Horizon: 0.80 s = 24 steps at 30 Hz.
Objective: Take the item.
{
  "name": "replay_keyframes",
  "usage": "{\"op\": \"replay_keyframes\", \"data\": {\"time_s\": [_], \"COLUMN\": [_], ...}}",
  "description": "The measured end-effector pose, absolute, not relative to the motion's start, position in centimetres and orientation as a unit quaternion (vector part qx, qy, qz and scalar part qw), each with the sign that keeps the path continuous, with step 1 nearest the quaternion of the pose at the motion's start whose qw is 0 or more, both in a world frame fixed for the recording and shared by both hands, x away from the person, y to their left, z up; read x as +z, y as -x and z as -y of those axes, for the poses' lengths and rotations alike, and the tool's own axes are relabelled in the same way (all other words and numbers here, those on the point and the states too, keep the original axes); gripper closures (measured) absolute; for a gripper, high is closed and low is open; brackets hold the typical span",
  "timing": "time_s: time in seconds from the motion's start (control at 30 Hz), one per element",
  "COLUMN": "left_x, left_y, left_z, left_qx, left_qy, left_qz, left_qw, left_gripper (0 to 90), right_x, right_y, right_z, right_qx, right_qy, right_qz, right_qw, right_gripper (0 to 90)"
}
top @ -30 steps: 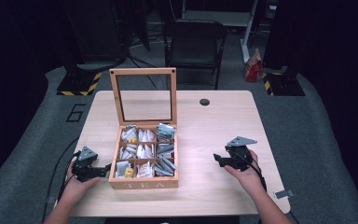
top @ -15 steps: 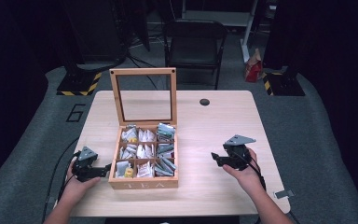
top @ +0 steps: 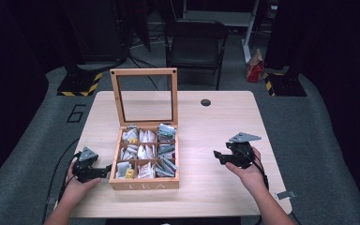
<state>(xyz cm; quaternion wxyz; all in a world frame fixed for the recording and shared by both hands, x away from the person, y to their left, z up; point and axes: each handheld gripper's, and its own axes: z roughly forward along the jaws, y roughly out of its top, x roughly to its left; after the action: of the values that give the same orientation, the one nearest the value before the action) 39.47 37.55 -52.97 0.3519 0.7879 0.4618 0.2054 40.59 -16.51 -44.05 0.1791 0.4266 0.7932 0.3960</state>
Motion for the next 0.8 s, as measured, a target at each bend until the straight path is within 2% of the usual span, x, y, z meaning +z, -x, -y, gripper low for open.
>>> {"op": "replay_keyframes", "data": {"time_s": [0.8], "left_x": [-53.0], "left_y": [-39.5], "left_z": [-37.6], "left_qx": [0.205], "left_qy": [-0.788], "left_qz": [-0.462], "left_qw": [0.352], "left_gripper": [16.3], "right_x": [-42.0], "right_y": [-39.4], "right_z": [12.4], "right_qx": [0.415], "right_qy": [-0.363], "right_qz": [-0.818], "right_qw": [0.164], "right_gripper": [38.2]}}
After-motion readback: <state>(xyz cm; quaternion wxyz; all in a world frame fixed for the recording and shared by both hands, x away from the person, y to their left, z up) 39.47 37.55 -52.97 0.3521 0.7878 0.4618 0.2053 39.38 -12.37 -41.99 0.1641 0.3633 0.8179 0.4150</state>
